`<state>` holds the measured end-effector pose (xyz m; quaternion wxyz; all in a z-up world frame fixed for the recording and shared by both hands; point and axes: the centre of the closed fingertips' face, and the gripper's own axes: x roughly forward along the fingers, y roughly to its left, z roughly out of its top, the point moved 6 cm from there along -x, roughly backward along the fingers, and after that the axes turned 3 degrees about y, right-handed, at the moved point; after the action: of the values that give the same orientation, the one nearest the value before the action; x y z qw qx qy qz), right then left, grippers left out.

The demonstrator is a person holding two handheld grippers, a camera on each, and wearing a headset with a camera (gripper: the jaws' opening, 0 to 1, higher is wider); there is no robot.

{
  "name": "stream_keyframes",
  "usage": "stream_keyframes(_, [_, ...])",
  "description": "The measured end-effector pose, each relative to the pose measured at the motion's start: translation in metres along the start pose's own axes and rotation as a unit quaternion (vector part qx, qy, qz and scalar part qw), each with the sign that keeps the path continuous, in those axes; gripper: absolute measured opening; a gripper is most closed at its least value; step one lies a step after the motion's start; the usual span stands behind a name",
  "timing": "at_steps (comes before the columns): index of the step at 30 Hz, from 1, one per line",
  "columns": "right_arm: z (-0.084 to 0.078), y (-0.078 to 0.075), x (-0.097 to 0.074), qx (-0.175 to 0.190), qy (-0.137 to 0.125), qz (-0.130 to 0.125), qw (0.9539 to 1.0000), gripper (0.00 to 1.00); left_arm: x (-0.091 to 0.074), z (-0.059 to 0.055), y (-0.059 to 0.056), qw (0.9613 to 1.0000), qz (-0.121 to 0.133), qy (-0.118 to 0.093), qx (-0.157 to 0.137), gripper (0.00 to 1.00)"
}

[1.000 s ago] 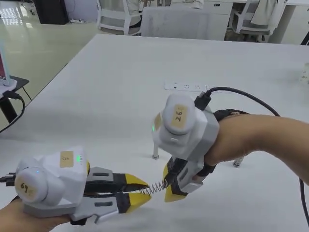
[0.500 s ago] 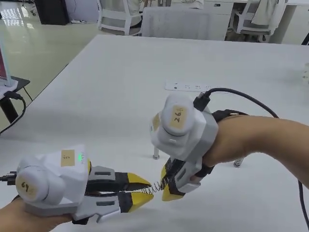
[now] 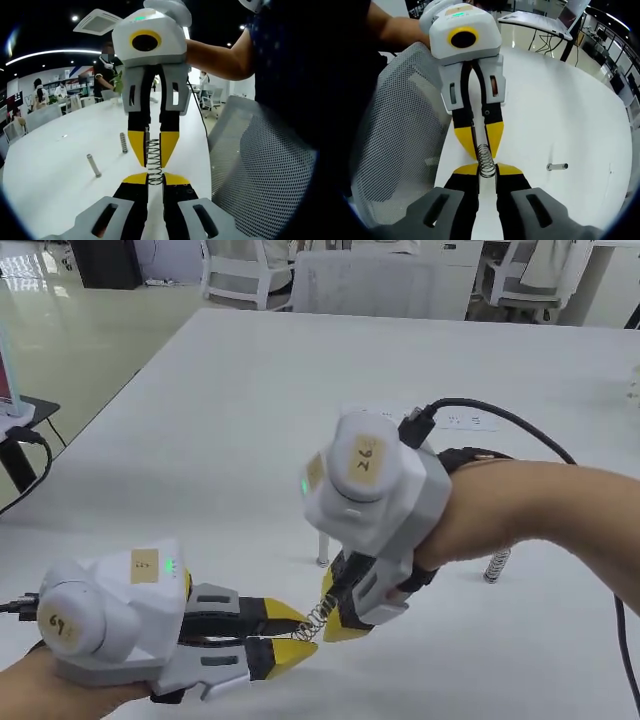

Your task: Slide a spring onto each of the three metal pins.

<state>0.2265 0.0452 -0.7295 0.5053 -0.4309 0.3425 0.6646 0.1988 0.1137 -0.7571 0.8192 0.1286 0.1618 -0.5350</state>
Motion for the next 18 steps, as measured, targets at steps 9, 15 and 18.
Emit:
stream_keyframes(9, [0.009, 0.003, 0.0, -0.006, -0.011, 0.003, 0.9999, 0.09, 0.0, -0.001, 0.0, 1.0, 0.0, 0.002, 0.0, 0.02])
stream_keyframes(15, [0.014, 0.003, -0.001, -0.008, -0.017, 0.005, 0.9998, 0.1, 0.001, 0.0, 0.0, 1.0, 0.001, 0.0, -0.001, 0.02])
stream_keyframes(18, [0.015, 0.003, 0.0, -0.009, -0.015, 0.006, 0.9998, 0.09, 0.0, 0.0, 0.0, 1.0, 0.001, -0.001, -0.002, 0.02])
